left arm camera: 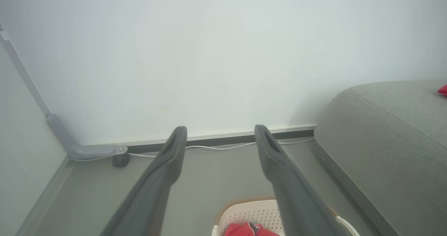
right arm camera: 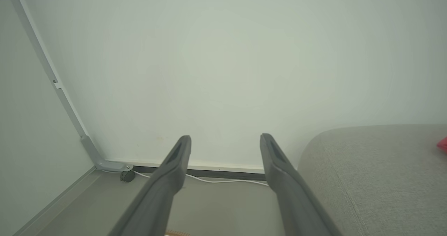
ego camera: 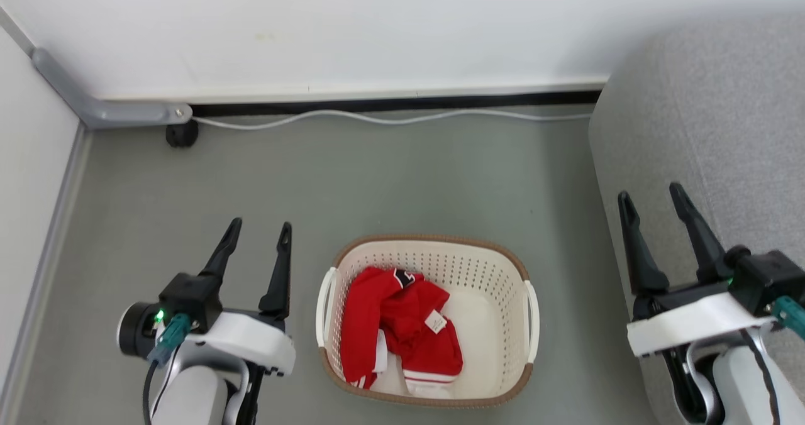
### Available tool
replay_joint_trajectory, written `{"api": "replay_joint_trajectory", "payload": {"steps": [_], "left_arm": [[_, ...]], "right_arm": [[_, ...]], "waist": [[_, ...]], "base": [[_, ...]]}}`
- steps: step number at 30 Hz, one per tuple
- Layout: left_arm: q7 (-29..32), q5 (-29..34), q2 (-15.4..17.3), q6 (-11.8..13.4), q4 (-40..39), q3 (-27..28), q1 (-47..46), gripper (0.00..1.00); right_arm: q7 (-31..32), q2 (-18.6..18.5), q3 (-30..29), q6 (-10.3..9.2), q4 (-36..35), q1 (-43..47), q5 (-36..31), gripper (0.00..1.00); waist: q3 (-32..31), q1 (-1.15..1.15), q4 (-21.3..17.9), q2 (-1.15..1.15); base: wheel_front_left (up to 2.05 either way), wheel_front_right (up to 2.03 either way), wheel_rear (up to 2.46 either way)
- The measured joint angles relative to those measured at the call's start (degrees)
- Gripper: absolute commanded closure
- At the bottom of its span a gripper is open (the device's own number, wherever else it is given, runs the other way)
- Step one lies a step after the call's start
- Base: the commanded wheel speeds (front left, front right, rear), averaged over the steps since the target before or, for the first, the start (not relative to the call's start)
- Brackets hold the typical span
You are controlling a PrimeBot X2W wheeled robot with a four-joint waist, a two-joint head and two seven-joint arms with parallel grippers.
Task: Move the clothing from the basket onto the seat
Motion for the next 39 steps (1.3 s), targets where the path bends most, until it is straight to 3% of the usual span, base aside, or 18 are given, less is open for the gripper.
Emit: {"api": "replay_joint_trajectory", "payload": {"steps": [10,18,28,39], "left_arm": [[0.00,2.77,0.19,-2.45,-6.25,6.80,11.53,0.00],[0.00,3.63,-0.67,-2.49,-9.05,9.45,15.29,0.00],[0.00,4.21,-1.31,-3.57,-8.50,9.10,15.18,0.00],[0.00,4.24,-1.55,-4.54,-1.15,3.19,7.96,0.00]], "right_arm": [[0.00,1.14,-1.59,0.00,1.18,6.84,0.08,0.00],[0.00,1.69,-1.98,0.00,1.70,9.01,0.08,0.00],[0.01,1.98,-1.75,0.00,1.07,8.18,0.08,0.00],[0.01,1.68,-0.60,0.00,-2.65,2.00,-0.05,0.00]], "waist": [[-6.93,0.00,-0.39,0.00],[-7.77,0.00,-1.55,0.00],[-5.52,0.00,-2.32,0.00],[2.08,0.00,-3.35,0.00]], "base": [[0.00,0.00,0.00],[0.00,0.00,0.00],[0.00,0.00,0.00],[0.00,0.00,0.00]]}}
